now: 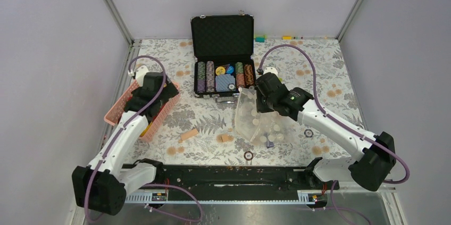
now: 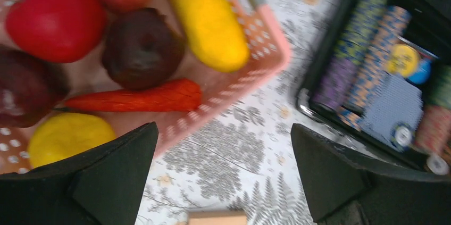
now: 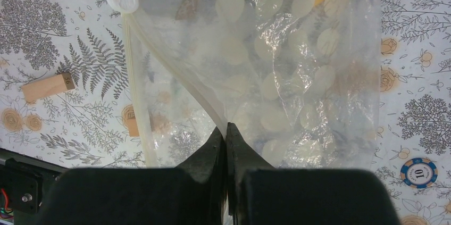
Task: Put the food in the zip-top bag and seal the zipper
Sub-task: Move the bin to the center of the board.
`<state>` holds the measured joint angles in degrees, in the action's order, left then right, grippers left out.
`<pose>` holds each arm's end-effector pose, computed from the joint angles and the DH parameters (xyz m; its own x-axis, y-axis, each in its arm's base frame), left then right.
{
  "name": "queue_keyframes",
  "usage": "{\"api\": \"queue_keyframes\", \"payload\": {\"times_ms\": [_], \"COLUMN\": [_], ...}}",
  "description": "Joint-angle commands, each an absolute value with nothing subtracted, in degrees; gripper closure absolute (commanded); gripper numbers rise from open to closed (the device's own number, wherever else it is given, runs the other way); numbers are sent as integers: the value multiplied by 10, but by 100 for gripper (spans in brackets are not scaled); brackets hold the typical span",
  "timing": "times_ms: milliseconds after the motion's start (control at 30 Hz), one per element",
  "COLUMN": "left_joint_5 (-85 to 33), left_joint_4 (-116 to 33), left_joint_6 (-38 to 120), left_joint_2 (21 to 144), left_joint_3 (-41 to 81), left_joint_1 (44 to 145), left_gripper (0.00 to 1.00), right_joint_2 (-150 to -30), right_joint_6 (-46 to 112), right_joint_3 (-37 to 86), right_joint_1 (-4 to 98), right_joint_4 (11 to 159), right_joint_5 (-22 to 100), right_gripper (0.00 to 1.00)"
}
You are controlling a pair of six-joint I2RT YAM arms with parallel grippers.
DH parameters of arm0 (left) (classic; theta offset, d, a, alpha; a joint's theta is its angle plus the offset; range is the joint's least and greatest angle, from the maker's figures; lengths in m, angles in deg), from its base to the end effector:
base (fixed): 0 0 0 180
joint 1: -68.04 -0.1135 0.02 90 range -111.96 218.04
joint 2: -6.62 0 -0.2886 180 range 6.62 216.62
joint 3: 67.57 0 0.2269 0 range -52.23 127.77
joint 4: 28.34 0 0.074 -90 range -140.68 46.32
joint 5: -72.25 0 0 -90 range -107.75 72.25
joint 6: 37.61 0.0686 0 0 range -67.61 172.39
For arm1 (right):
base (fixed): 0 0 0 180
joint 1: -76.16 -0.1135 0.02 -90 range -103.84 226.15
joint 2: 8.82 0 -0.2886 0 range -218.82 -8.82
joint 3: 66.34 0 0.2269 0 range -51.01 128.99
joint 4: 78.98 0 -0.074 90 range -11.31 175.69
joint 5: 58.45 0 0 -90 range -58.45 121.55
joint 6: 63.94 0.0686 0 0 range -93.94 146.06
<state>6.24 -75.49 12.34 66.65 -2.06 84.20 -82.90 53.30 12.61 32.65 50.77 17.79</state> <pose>0.2035 -0.0299 0.2943 -0.4647 -0.4774 -0.7457 -0.4395 0.8555 -0.2737 0.2039 0.1711 0.3102 -0.7096 -0.0606 -0.7020 -0.2505 0.9529 0.1710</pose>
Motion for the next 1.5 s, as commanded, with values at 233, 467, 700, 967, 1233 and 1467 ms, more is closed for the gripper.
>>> {"api": "queue_keyframes", "payload": {"times_ms": [233,467,700,967,1233,1467], "left_joint_5": [13,-134,-293,-329,-268,-219], "left_joint_4": [-670,-639,-593,-568,-544,-635], "left_joint_6": [203,171,134,72,-22,14], "left_joint_2": [768,826,803,701,697,698], "left_joint_3": [-43,-69,-160,-222,-203,-120], "left_joint_1": [741,740,741,830,1016,1062], "left_gripper": [1,1,1,1,1,1], "right_joint_2": [-830,-829,-813,-811,-807,-799], "right_joint_6": [528,525,523,522,522,520], "right_joint_3": [126,125,120,119,117,114], "right_joint_1": [324,324,324,325,324,324], "right_joint_4": [531,531,530,530,529,521], "right_joint_5": [192,194,190,180,178,164], "right_gripper": [100,100,100,100,100,100]}}
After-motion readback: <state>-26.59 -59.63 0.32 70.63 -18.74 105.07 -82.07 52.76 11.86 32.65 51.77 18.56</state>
